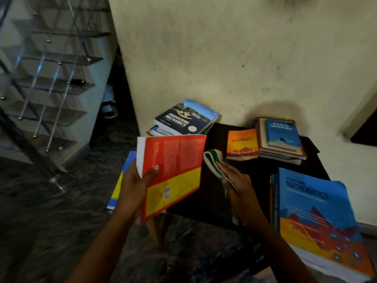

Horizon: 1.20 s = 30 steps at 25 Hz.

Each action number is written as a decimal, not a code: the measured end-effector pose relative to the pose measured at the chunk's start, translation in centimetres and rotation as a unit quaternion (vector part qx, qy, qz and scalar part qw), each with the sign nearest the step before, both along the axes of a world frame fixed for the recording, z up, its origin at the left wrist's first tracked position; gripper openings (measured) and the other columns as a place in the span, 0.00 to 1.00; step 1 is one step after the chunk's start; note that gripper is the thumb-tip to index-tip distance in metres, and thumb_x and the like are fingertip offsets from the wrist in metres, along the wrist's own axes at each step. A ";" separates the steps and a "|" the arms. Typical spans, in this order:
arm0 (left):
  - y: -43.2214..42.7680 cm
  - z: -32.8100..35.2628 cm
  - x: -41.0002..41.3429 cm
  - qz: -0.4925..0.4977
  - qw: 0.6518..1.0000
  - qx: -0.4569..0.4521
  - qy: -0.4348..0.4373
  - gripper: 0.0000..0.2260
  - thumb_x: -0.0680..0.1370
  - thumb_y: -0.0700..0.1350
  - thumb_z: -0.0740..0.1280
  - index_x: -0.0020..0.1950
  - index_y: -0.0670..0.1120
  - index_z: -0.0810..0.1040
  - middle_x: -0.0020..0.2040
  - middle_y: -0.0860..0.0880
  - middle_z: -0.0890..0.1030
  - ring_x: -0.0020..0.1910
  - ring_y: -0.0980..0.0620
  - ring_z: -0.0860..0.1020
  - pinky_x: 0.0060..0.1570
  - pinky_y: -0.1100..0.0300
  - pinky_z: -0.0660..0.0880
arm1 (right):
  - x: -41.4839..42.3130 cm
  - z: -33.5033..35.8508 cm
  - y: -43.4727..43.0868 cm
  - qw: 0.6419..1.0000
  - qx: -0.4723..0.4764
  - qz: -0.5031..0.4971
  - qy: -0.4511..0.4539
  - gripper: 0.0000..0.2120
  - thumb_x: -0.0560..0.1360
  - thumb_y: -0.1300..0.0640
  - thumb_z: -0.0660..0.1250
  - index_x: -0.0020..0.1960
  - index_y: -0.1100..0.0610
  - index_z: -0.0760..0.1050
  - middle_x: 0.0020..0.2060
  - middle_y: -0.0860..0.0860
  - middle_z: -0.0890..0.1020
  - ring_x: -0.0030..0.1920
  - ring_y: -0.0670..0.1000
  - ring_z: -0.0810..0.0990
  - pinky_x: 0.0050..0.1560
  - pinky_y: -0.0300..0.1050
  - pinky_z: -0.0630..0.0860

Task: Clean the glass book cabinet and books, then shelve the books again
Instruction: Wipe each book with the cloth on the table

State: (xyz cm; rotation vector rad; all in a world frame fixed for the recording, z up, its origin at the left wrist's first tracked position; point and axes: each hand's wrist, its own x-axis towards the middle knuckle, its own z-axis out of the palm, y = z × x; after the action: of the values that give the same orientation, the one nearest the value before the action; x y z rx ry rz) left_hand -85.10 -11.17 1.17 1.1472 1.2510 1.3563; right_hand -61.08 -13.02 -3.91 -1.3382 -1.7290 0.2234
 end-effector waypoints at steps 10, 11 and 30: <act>4.6 -11.0 -7.9 -0.080 0.760 0.274 0.584 0.18 0.77 0.51 0.59 0.66 0.49 0.68 0.61 0.44 0.79 0.64 0.46 0.72 0.65 0.51 0.61 | -4.1 -2.3 5.1 0.996 -0.064 0.059 0.006 0.23 0.72 0.64 0.58 0.65 0.53 0.70 0.62 0.51 0.75 0.64 0.46 0.72 0.64 0.39 0.65; 5.1 -13.0 -8.1 -0.119 0.703 0.283 0.642 0.19 0.75 0.51 0.59 0.67 0.50 0.67 0.62 0.46 0.78 0.66 0.47 0.70 0.67 0.49 0.58 | -4.1 -2.5 5.3 0.996 -0.067 0.056 -0.001 0.22 0.72 0.64 0.58 0.65 0.55 0.71 0.62 0.53 0.76 0.64 0.46 0.72 0.62 0.36 0.64; 12.7 -8.1 7.2 -0.359 0.832 0.154 0.394 0.23 0.79 0.51 0.62 0.72 0.47 0.65 0.72 0.47 0.65 0.72 0.50 0.62 0.67 0.67 0.55 | 4.2 -4.9 5.9 0.977 -0.146 -0.132 0.077 0.22 0.72 0.59 0.57 0.66 0.52 0.72 0.64 0.52 0.75 0.59 0.57 0.76 0.59 0.61 0.73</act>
State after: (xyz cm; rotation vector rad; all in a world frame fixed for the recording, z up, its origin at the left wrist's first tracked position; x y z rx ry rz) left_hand -77.86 1.48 -6.93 2.2707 0.9350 0.4911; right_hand -56.92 -7.15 -8.79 -1.7001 -1.4083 0.4300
